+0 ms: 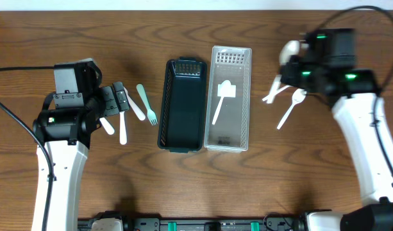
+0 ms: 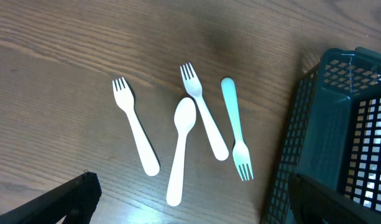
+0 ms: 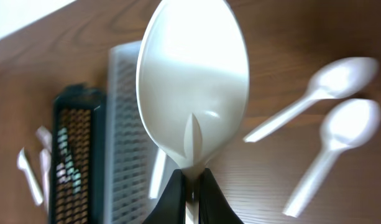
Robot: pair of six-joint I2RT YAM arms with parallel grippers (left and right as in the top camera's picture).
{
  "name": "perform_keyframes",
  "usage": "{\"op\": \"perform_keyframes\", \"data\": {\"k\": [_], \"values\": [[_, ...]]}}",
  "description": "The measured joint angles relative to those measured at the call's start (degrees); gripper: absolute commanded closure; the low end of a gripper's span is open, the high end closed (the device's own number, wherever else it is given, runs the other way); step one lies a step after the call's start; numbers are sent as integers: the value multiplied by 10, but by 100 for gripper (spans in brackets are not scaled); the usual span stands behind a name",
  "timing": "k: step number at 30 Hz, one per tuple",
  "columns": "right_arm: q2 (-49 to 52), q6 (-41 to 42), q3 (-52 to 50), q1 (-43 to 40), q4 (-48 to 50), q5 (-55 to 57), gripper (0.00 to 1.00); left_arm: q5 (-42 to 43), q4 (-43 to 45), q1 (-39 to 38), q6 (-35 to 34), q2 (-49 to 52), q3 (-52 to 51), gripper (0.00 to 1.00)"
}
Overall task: Pack container
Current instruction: 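Drop the spoon into the clear basket with the right gripper, then grasp the middle white spoon with the right gripper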
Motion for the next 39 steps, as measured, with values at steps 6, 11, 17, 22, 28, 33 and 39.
{"op": "perform_keyframes", "data": {"k": [6, 11, 17, 22, 28, 33, 39], "values": [[82, 40, 0, 126, 82, 50, 99, 0, 0, 0, 0, 0, 0, 2], [184, 61, -2, 179, 142, 70, 61, 0, 0, 0, 0, 0, 0, 2], [212, 48, -5, 182, 141, 64, 60, 0, 0, 0, 0, 0, 0, 2], [158, 23, 20, 140, 82, 75, 57, 0, 0, 0, 0, 0, 0, 2], [50, 7, 55, -25, 11, 137, 64, 0, 0, 0, 0, 0, 0, 2], [72, 5, 40, -137, -50, 167, 67, 0, 0, 0, 0, 0, 0, 2], [182, 6, 8, -155, -63, 164, 62, 0, 0, 0, 0, 0, 0, 2]]}}
